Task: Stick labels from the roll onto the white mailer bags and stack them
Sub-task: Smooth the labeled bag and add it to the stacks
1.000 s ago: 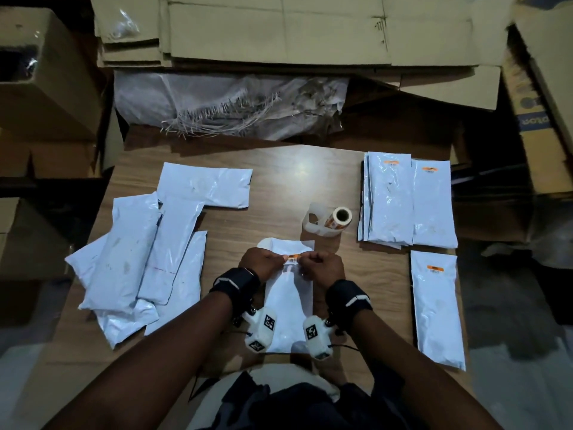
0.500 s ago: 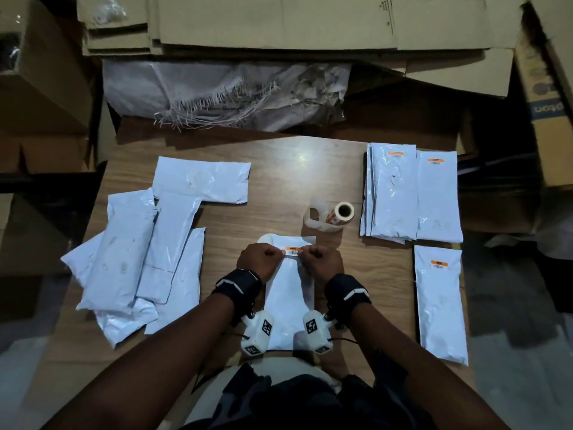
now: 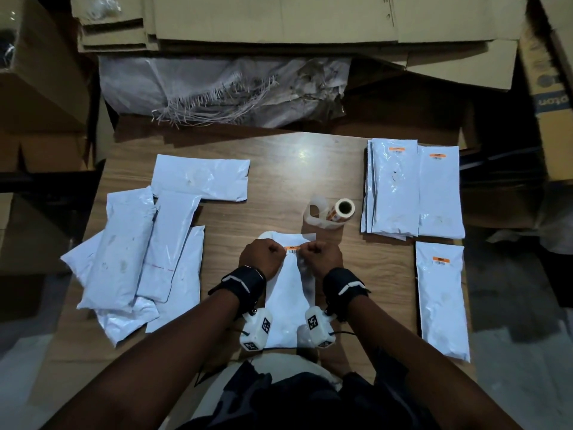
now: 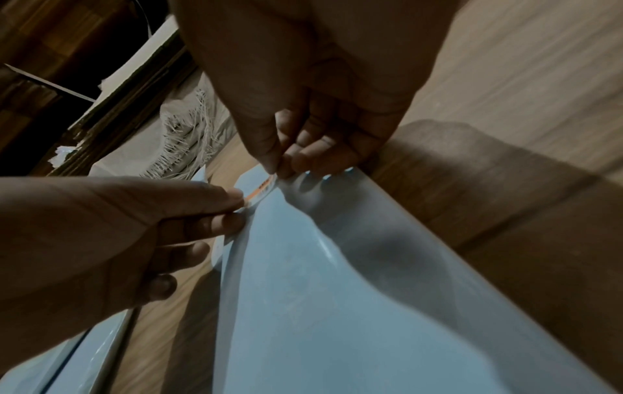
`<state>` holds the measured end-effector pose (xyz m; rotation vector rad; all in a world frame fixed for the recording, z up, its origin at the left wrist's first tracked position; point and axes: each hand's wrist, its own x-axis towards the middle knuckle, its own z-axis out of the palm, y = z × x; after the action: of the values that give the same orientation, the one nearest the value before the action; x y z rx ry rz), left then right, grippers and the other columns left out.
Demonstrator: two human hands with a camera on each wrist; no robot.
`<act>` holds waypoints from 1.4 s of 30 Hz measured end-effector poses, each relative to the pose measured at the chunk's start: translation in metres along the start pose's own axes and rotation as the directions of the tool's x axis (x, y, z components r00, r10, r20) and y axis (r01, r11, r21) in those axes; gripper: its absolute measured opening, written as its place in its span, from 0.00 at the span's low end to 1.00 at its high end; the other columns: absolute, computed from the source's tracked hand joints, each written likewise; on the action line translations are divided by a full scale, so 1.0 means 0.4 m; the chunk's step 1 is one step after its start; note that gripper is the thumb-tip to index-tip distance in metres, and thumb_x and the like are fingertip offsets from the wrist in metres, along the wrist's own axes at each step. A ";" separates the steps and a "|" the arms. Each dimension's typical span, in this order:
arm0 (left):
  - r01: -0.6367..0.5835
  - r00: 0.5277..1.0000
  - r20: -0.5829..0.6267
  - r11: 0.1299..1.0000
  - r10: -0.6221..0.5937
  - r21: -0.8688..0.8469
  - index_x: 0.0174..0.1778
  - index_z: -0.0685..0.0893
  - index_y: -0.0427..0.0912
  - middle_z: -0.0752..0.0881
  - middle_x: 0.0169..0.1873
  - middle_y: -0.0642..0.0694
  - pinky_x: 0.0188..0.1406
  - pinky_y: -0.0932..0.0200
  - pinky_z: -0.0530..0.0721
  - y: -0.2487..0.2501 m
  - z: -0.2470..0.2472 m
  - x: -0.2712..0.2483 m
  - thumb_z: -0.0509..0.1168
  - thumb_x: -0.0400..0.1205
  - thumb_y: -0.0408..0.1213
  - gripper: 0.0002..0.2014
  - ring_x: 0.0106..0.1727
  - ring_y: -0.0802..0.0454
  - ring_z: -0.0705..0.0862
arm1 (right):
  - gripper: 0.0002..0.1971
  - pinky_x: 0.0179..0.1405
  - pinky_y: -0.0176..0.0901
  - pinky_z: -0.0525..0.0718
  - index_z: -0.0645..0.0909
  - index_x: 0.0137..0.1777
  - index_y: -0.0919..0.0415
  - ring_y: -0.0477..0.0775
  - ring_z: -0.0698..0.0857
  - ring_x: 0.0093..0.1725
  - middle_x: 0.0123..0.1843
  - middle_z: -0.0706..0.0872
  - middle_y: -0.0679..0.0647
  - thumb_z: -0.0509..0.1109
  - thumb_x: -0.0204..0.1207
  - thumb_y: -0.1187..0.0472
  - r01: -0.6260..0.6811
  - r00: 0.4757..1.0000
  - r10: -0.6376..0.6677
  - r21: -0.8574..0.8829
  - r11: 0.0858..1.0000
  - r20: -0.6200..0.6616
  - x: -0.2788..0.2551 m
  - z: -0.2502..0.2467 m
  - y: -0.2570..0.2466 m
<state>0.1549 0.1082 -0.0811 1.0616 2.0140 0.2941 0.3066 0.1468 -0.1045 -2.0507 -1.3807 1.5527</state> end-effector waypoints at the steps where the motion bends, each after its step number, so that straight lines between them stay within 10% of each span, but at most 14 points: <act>1: 0.004 1.000 -0.003 1.000 -0.004 -0.004 0.38 0.91 0.50 0.91 0.42 0.50 0.44 0.59 0.82 0.000 0.001 0.001 0.67 0.78 0.45 0.08 0.47 0.47 0.87 | 0.02 0.57 0.51 0.88 0.90 0.37 0.50 0.50 0.90 0.47 0.42 0.93 0.49 0.78 0.70 0.55 -0.005 1.000 0.005 -0.004 1.000 0.002 -0.002 -0.001 -0.005; 17: -0.076 0.992 -0.096 0.995 0.083 0.071 0.35 0.82 0.53 0.88 0.36 0.52 0.39 0.59 0.75 -0.019 0.019 -0.007 0.69 0.76 0.48 0.06 0.46 0.46 0.84 | 0.13 0.48 0.40 0.77 0.81 0.57 0.53 0.56 0.85 0.54 0.54 0.88 0.52 0.73 0.75 0.50 0.116 0.985 -0.156 -0.372 0.921 -0.078 -0.048 -0.011 -0.039; 25: -0.477 0.823 0.014 0.678 0.568 0.560 0.80 0.71 0.45 0.64 0.82 0.37 0.70 0.39 0.72 -0.097 0.096 -0.064 0.65 0.79 0.39 0.30 0.81 0.36 0.65 | 0.28 0.74 0.61 0.68 0.70 0.79 0.59 0.71 0.60 0.83 0.84 0.60 0.67 0.60 0.78 0.57 0.551 0.768 -0.605 -0.695 0.461 0.208 -0.096 0.018 0.080; 35: -0.319 0.927 0.049 0.714 0.372 0.623 0.86 0.52 0.39 0.40 0.85 0.37 0.80 0.34 0.54 -0.089 0.100 -0.073 0.53 0.85 0.49 0.35 0.86 0.37 0.43 | 0.37 0.68 0.68 0.75 0.66 0.80 0.69 0.73 0.62 0.81 0.84 0.58 0.70 0.52 0.71 0.50 0.389 0.874 -0.468 -0.764 0.515 0.130 -0.132 0.038 0.053; 42: -0.347 0.930 0.129 0.710 0.344 0.613 0.86 0.50 0.47 0.39 0.85 0.39 0.80 0.36 0.54 -0.085 0.084 -0.079 0.53 0.86 0.50 0.33 0.86 0.38 0.44 | 0.37 0.72 0.68 0.71 0.65 0.82 0.58 0.71 0.57 0.83 0.86 0.52 0.67 0.53 0.71 0.48 0.390 0.890 -0.414 -0.787 0.479 0.189 -0.134 0.030 0.048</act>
<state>0.1705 0.0576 -0.1030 1.8694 1.9326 -0.2259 0.3070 0.0909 -0.0881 -1.8284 -2.6907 0.6871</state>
